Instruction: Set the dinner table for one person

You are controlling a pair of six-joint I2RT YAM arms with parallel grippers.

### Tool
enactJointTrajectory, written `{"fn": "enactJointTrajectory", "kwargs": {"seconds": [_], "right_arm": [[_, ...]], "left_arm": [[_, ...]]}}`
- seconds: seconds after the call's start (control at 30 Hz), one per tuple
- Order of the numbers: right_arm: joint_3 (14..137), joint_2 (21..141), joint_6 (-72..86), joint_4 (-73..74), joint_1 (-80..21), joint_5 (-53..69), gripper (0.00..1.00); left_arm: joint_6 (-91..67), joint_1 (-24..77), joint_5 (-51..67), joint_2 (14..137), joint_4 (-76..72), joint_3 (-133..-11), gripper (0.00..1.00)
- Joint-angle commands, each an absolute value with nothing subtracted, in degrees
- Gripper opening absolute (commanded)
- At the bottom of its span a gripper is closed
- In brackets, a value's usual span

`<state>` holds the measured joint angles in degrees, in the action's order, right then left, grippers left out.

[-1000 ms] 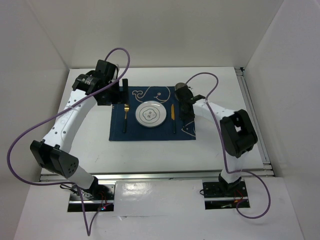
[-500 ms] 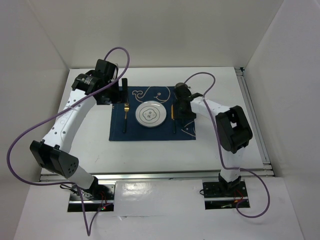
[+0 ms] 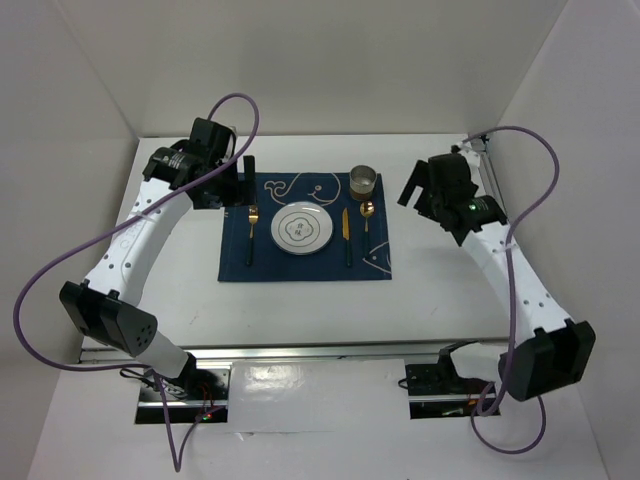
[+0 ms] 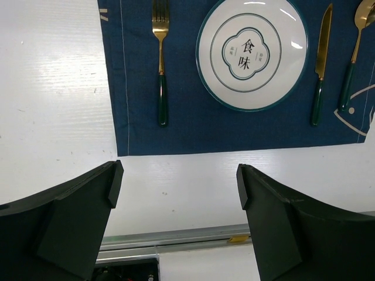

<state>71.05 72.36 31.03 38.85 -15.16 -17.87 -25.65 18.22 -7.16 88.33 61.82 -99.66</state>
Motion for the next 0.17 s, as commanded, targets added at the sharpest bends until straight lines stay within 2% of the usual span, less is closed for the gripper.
{"fn": "enactJointTrajectory", "kwargs": {"seconds": [0.0, 0.13], "right_arm": [[67.3, 69.9, 33.1, 42.9, -14.2, -20.0, 1.00], [65.2, 67.2, 33.1, 44.1, -13.6, -20.7, 0.97]], "left_arm": [[-25.1, 17.9, -6.7, 86.7, 60.9, -101.8, 0.98], [-25.7, 17.9, -6.7, 86.7, 60.9, -101.8, 0.98]]}}
